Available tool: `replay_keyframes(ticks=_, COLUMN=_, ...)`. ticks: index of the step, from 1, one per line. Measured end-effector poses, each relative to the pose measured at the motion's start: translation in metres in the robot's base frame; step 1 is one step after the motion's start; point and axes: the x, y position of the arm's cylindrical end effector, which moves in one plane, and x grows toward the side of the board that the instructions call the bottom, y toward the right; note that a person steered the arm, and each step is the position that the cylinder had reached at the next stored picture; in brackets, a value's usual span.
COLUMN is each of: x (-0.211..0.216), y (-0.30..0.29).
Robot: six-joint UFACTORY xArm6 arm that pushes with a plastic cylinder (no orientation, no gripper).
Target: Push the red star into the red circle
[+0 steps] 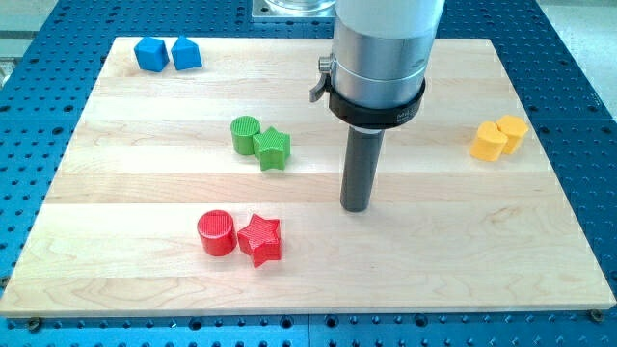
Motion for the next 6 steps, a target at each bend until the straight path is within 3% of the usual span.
replay_keyframes(ticks=4, x=0.075, y=-0.088)
replay_keyframes(ticks=6, x=0.05, y=-0.226)
